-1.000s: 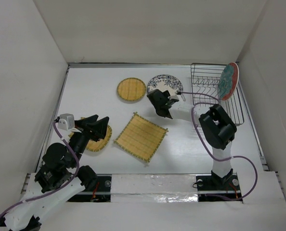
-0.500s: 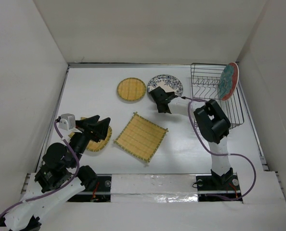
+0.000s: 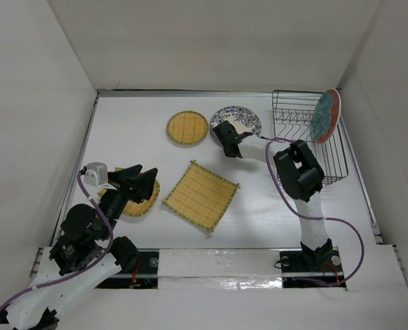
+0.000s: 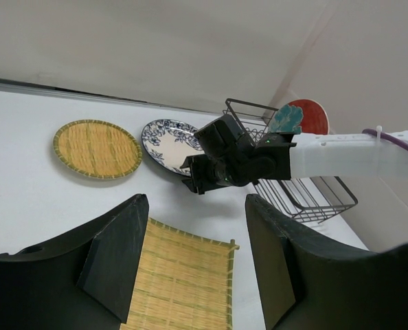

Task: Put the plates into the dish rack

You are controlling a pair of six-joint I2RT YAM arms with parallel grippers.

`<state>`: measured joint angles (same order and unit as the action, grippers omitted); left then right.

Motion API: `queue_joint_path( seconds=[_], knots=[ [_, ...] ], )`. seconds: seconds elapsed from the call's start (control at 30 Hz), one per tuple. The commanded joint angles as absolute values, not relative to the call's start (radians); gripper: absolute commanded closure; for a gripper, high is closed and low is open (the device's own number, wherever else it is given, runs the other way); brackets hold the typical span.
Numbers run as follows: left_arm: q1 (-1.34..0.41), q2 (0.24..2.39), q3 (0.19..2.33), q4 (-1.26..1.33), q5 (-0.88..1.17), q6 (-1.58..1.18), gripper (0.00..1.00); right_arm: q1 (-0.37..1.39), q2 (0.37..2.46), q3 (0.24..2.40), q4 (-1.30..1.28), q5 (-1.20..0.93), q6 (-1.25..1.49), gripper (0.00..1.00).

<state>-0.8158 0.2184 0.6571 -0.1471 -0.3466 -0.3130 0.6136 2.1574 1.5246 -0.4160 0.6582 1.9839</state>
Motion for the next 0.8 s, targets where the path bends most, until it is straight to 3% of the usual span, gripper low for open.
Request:
queue_joint_path(
  seconds=[0.0,0.03,0.13,0.33,0.77],
  knots=[
    [-0.811,0.209,0.686,-0.1,-0.341,-0.313,0.44,0.606,2.181,1.555,-0.465,0.686,2.031,0.61],
    [-0.811,0.209,0.686,-0.1,-0.348,-0.313,0.44,0.606,2.177,1.552,-0.462,0.692,2.033,0.69],
    [-0.811,0.199,0.686,-0.098,-0.354,-0.313,0.44,0.606,2.171,1.549,-0.459,0.712,2.036,0.82],
    [-0.811,0.199,0.681,-0.095,-0.348,-0.311,0.45,0.633,2.151,1.551,-0.469,0.756,2.036,1.0],
    [-0.811,0.206,0.681,-0.092,-0.334,-0.31,0.45,0.695,2.023,1.591,-0.58,1.034,1.87,1.0]
  ],
)
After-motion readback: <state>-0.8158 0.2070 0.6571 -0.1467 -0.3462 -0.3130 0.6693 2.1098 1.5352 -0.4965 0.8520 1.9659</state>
